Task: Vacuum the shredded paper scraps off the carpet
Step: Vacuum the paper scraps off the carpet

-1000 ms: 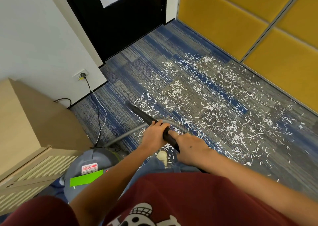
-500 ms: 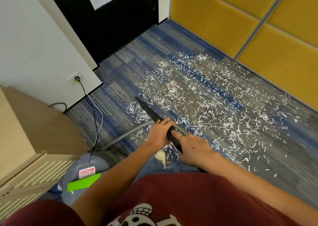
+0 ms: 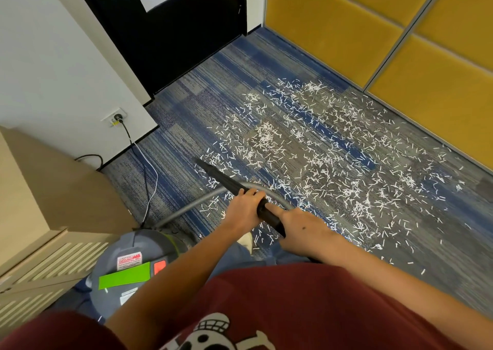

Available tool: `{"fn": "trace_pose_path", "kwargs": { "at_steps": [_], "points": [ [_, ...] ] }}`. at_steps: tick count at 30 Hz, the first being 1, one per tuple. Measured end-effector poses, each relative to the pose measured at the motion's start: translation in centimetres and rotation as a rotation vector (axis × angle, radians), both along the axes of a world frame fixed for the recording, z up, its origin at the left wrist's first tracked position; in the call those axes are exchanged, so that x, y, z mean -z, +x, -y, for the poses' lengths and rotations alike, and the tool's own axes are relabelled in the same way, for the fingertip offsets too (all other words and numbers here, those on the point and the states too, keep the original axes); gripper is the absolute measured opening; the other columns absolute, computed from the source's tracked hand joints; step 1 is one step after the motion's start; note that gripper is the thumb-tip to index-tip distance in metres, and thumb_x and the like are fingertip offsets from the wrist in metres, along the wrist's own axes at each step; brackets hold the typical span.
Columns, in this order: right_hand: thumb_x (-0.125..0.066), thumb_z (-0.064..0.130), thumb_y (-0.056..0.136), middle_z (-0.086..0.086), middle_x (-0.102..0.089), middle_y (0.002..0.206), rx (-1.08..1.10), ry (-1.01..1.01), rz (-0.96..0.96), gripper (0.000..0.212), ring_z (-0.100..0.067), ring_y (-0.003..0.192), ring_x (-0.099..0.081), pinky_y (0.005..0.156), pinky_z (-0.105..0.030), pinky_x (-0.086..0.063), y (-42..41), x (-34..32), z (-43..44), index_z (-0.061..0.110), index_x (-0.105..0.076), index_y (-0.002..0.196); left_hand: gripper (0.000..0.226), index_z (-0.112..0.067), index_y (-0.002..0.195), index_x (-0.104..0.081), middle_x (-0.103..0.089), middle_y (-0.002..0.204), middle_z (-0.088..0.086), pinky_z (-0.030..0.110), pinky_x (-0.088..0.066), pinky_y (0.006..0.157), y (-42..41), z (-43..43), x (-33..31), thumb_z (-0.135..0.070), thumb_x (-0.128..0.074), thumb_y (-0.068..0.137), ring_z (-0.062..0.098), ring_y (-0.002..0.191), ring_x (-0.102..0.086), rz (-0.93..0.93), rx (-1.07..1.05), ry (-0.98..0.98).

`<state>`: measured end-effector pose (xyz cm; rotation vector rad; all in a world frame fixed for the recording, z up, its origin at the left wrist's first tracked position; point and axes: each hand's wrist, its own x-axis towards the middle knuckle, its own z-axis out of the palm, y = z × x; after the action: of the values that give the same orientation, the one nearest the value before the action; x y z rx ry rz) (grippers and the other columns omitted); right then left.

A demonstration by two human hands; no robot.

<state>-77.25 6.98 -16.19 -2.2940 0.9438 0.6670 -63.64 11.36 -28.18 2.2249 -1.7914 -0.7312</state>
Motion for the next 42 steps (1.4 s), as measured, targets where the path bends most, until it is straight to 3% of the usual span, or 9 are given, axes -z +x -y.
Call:
{"fn": "trace_pose_path", "kwargs": {
  "at_steps": [3, 7, 11, 14, 17, 26, 33, 37, 42],
  "points": [
    [-0.058, 0.019, 0.086, -0.011, -0.057, 0.112, 0.017, 0.001, -0.010, 0.075, -0.031, 0.104, -0.058, 0.079, -0.034, -0.046, -1.5, -0.1, 1.5, 0.034, -0.019, 0.148, 0.035, -0.013, 0.115, -0.058, -0.060, 0.120, 0.007, 0.045, -0.047, 0.091, -1.7, 1.8, -0.4, -0.014, -0.063, 0.081, 0.035, 0.104, -0.057, -0.041, -0.012, 0.012],
    [-0.057, 0.016, 0.086, -0.010, -0.056, 0.111, 0.028, -0.025, -0.019, 0.071, -0.030, 0.103, -0.058, 0.072, -0.032, -0.042, -3.5, -0.4, 3.0, 0.030, -0.023, 0.147, 0.039, -0.016, 0.113, -0.057, -0.058, 0.121, 0.003, 0.046, -0.043, 0.098, -4.0, 3.8, -0.3, -0.019, -0.069, 0.076, 0.033, 0.109, -0.056, -0.060, -0.025, 0.019],
    [-0.057, 0.015, 0.085, -0.007, -0.048, 0.096, 0.019, -0.036, -0.031, 0.069, -0.030, 0.100, -0.059, 0.070, -0.031, -0.041, -5.0, -0.3, 3.9, 0.029, -0.025, 0.145, 0.038, -0.016, 0.114, -0.056, -0.057, 0.121, 0.003, 0.047, -0.042, 0.100, -5.5, 4.9, 0.0, -0.020, -0.066, 0.077, 0.035, 0.110, -0.055, -0.061, -0.025, 0.027],
    [-0.058, 0.017, 0.085, -0.011, -0.054, 0.111, -0.003, -0.033, -0.034, 0.071, -0.032, 0.106, -0.058, 0.079, -0.034, -0.046, -6.0, -0.1, 4.2, 0.030, -0.022, 0.146, 0.041, -0.016, 0.116, -0.056, -0.058, 0.123, 0.002, 0.045, -0.041, 0.101, -6.2, 4.9, 0.3, -0.019, -0.066, 0.077, 0.033, 0.106, -0.059, -0.034, 0.005, 0.032],
    [-0.058, 0.019, 0.086, -0.013, -0.055, 0.116, -0.022, -0.019, -0.023, 0.073, -0.033, 0.107, -0.058, 0.085, -0.037, -0.048, -6.8, 0.1, 4.2, 0.033, -0.021, 0.147, 0.038, -0.016, 0.115, -0.057, -0.059, 0.123, 0.002, 0.043, -0.045, 0.096, -6.5, 4.5, 0.5, -0.022, -0.065, 0.079, 0.032, 0.103, -0.059, -0.017, 0.013, 0.047],
    [-0.056, 0.016, 0.086, -0.013, -0.057, 0.116, -0.111, 0.004, 0.004, 0.076, -0.032, 0.105, -0.059, 0.084, -0.037, -0.049, -7.0, 0.0, 4.5, 0.037, -0.017, 0.148, 0.040, -0.017, 0.119, -0.057, -0.060, 0.121, 0.002, 0.041, -0.048, 0.089, -6.8, 3.0, 0.3, -0.025, -0.062, 0.081, 0.031, 0.103, -0.059, 0.017, -0.043, 0.051],
    [-0.059, 0.017, 0.084, -0.010, -0.056, 0.108, -0.170, -0.010, 0.041, 0.076, -0.029, 0.100, -0.060, 0.071, -0.030, -0.042, -5.0, -1.4, 5.7, 0.035, -0.022, 0.147, 0.037, -0.016, 0.116, -0.056, -0.061, 0.119, 0.001, 0.037, -0.047, 0.078, -5.1, 3.6, -1.3, -0.021, -0.062, 0.080, 0.028, 0.105, -0.055, 0.053, -0.108, 0.031],
    [-0.057, 0.016, 0.085, -0.007, -0.051, 0.101, -0.187, -0.021, 0.046, 0.070, -0.029, 0.101, -0.059, 0.073, -0.032, -0.044, -4.0, -2.0, 5.6, 0.032, -0.025, 0.145, 0.038, -0.017, 0.117, -0.056, -0.061, 0.119, 0.000, 0.036, -0.047, 0.080, -4.3, 3.7, -1.8, -0.022, -0.061, 0.080, 0.027, 0.104, -0.055, 0.026, -0.140, 0.007],
    [-0.059, 0.019, 0.084, -0.011, -0.057, 0.109, -0.213, -0.033, 0.049, 0.070, -0.030, 0.100, -0.060, 0.078, -0.034, -0.048, -4.2, -2.1, 5.7, 0.030, -0.027, 0.145, 0.033, -0.015, 0.114, -0.056, -0.060, 0.119, 0.001, 0.035, -0.046, 0.077, -4.7, 3.5, -2.1, -0.019, -0.058, 0.082, 0.028, 0.101, -0.056, 0.026, -0.153, -0.021]
  ]
}}
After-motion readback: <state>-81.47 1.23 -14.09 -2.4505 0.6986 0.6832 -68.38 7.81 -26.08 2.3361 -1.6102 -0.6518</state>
